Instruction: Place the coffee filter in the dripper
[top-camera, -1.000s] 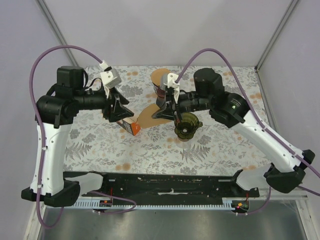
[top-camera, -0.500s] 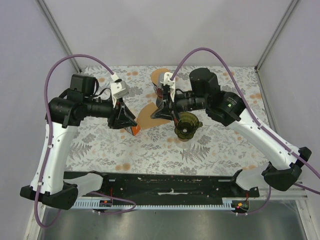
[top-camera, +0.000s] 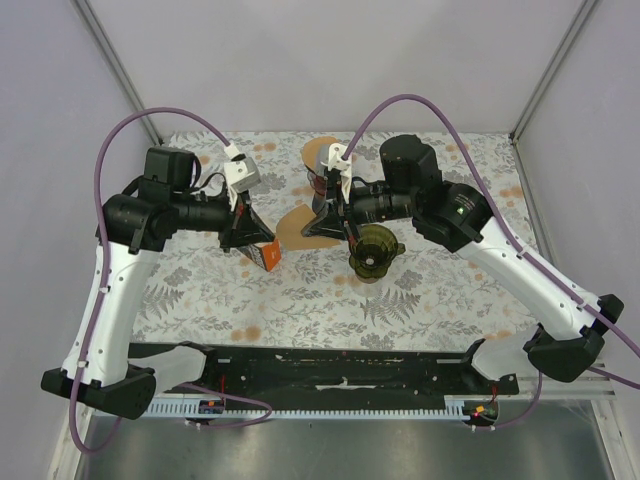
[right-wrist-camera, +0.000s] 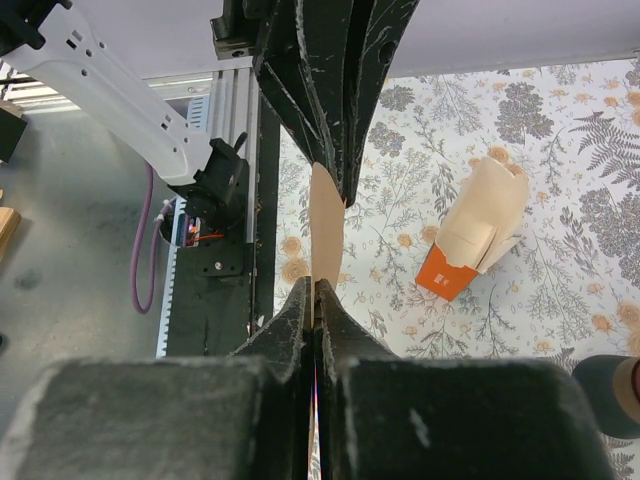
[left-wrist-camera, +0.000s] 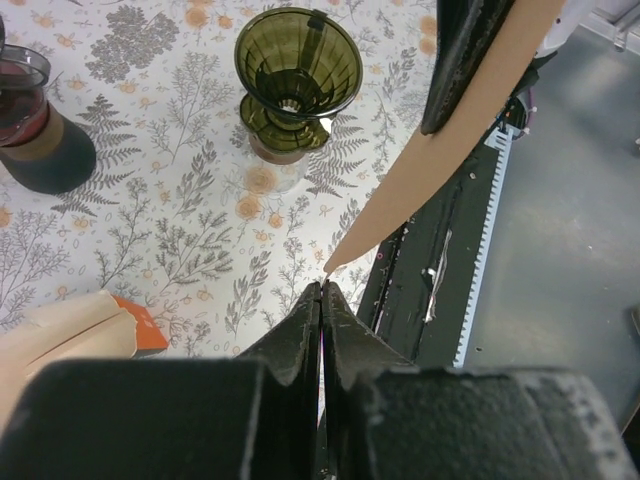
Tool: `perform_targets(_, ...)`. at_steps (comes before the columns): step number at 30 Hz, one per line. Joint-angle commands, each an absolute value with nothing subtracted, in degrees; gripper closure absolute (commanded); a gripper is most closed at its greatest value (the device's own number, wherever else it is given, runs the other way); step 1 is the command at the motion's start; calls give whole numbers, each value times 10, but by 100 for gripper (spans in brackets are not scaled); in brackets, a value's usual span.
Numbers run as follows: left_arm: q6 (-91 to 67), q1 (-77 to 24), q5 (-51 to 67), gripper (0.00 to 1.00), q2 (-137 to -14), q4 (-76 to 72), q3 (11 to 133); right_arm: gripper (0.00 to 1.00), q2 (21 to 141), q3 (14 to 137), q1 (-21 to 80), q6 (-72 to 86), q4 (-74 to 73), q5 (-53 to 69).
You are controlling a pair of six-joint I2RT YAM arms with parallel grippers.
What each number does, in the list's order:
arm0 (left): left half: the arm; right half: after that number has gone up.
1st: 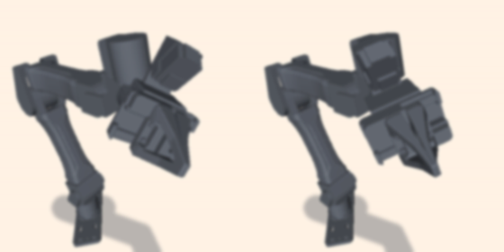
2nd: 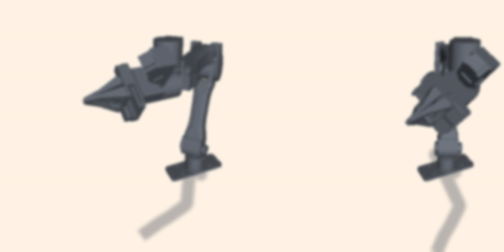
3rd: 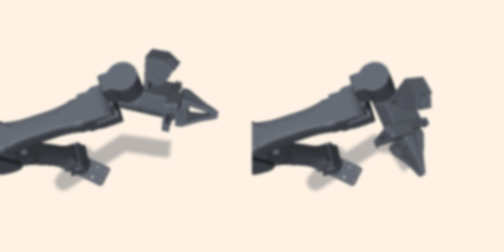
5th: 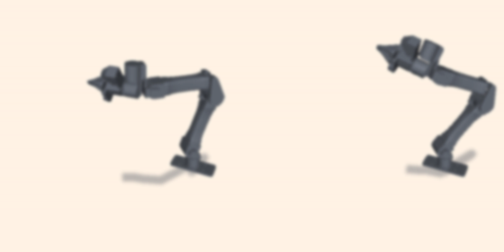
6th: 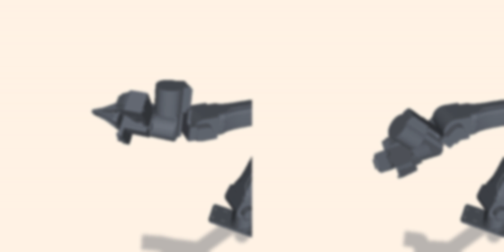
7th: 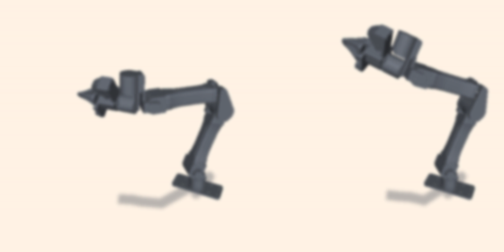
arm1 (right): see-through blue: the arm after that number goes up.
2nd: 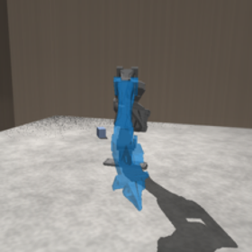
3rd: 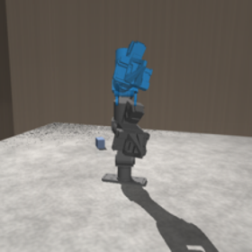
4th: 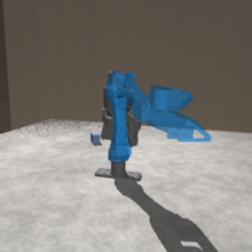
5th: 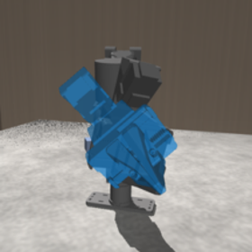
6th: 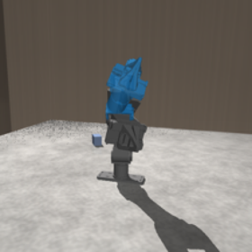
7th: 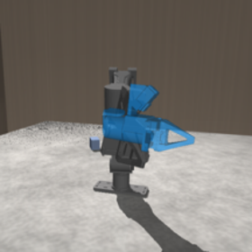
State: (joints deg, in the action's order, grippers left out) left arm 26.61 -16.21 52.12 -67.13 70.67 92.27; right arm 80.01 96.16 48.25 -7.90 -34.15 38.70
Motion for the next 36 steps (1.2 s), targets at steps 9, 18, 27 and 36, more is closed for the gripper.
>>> perform_targets(9, 223, -163, 542, 86, -672, 664, 927, 100, 795, 984, 483, -78, -330, 397)
perform_targets(18, 229, -167, 580, 88, -669, 664, 912, 100, 802, 989, 483, -79, -326, 392)
perform_targets(27, 233, -168, 550, 42, -673, 700, 994, 100, 783, 977, 483, -91, -316, 261)
perform_targets(36, 37, -166, 368, 19, -701, 595, 1086, 100, 664, 766, 544, -327, 39, -40)
